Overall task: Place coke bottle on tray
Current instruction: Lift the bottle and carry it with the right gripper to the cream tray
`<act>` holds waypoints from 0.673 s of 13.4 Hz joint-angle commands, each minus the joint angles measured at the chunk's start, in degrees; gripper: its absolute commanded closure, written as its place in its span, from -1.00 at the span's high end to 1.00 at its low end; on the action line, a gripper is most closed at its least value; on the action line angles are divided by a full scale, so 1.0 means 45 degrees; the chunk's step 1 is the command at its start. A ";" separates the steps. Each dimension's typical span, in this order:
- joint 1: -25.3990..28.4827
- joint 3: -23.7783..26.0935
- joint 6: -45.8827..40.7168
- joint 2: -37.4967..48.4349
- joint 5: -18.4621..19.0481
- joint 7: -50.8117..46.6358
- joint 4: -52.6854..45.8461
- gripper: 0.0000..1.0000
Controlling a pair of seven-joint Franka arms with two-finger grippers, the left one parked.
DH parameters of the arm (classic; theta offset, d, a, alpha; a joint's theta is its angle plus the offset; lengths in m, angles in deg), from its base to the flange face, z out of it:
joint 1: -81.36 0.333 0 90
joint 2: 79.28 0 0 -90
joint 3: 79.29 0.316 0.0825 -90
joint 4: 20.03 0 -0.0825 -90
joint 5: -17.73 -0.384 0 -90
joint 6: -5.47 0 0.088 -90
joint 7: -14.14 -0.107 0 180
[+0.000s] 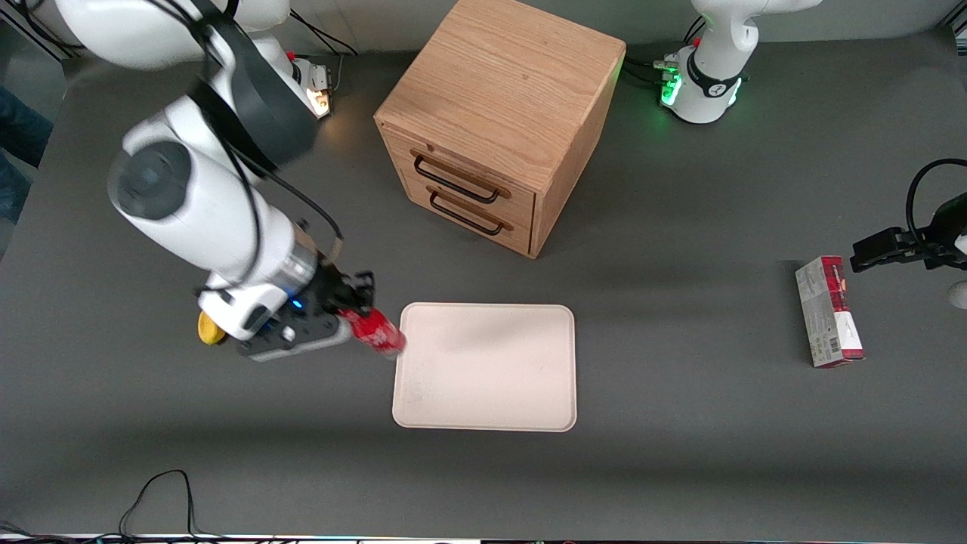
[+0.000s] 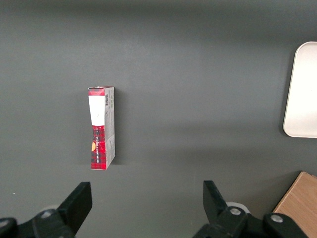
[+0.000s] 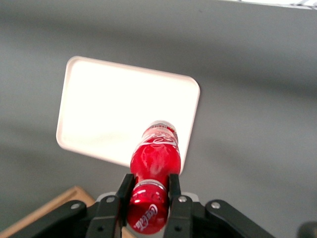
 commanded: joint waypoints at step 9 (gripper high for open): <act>0.0104 0.0469 0.2625 -0.3351 0.2498 0.0313 -0.0605 -0.70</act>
